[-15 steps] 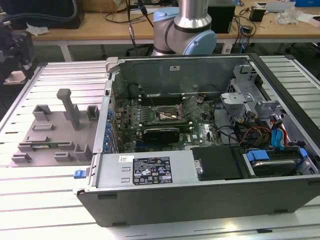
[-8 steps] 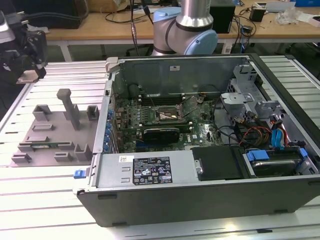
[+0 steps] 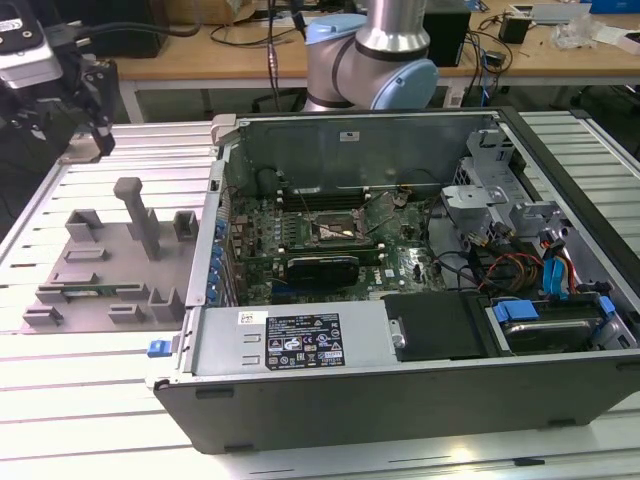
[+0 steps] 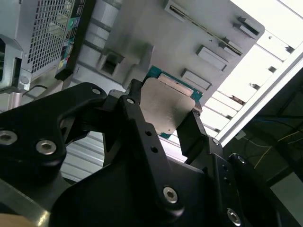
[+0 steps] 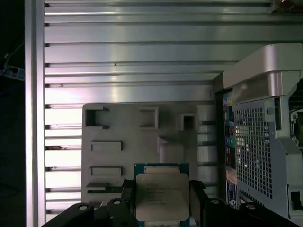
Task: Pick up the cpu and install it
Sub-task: 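Pick up the cpu and move it towards the insertion slot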
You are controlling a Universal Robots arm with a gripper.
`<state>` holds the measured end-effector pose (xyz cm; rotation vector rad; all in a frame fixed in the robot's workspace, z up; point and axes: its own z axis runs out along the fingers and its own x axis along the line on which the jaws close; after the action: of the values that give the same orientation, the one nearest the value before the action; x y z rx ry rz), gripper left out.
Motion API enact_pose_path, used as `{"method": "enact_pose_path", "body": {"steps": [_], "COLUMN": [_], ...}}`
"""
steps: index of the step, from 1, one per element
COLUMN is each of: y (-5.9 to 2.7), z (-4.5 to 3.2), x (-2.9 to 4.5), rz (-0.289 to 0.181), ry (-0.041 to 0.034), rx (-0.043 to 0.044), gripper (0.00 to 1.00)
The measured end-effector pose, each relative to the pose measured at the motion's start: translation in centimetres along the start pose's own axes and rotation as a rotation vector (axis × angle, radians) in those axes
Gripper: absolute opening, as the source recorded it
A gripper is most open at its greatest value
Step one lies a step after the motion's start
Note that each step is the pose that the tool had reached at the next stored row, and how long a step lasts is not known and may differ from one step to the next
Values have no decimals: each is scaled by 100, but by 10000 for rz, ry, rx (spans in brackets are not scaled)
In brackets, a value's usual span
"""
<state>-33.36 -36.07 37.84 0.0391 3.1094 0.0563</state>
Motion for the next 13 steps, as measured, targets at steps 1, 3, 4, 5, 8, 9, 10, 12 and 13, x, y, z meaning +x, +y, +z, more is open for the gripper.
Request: {"method": "enact_pose_path", "body": {"steps": [1, 3, 4, 5, 8, 9, 10, 12, 13], "y": [1, 3, 3, 4, 6, 7, 7, 9, 10], "z": [-1, -3, -4, -5, -6, -8, -10, -17, -26], "x": [-34, -84, -110, -143, -221, -250, -277, -326, -359], "rz": [1, 0, 0, 0, -3, -3, -4, -4, -4], "ry": [0, 1, 2, 1, -1, 0, 1, 1, 1], "rx": [0, 0, 0, -1, -2, -2, -2, -2, -4], "gripper": [55, 55, 55, 55, 55, 55, 55, 55, 55]}}
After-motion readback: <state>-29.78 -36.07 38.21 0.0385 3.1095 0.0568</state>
